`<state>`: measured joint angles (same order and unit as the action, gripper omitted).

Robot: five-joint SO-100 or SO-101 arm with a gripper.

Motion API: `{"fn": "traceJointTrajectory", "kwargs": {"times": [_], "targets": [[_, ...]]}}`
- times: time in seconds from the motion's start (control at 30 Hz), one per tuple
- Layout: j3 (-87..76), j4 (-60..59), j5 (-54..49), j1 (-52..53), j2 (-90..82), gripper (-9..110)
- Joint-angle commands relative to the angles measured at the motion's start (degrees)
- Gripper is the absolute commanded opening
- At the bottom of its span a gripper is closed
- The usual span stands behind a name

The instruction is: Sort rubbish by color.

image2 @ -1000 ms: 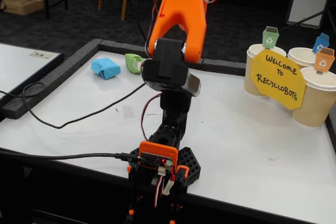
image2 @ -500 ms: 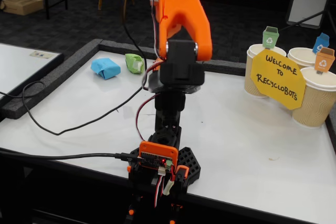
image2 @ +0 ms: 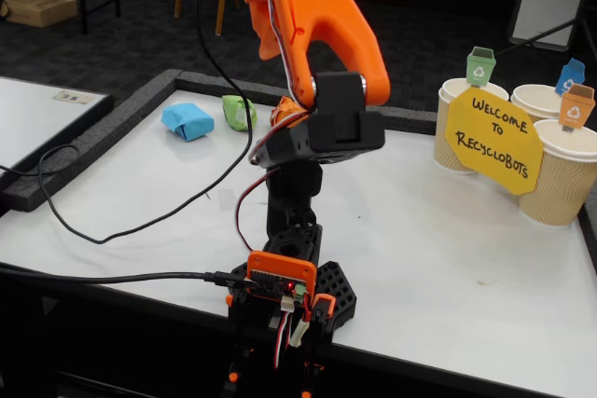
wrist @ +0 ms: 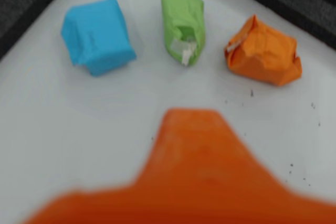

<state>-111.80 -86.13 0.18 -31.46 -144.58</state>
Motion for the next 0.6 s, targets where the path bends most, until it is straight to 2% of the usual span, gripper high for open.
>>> {"fn": "traceJointTrajectory", "kwargs": {"times": [0.0, 0.57], "targets": [[8.88, 0.35, 0.53, -1.32, -0.35, 6], [10.20, 9.32, 0.44, 8.70, 7.03, 6]]}}
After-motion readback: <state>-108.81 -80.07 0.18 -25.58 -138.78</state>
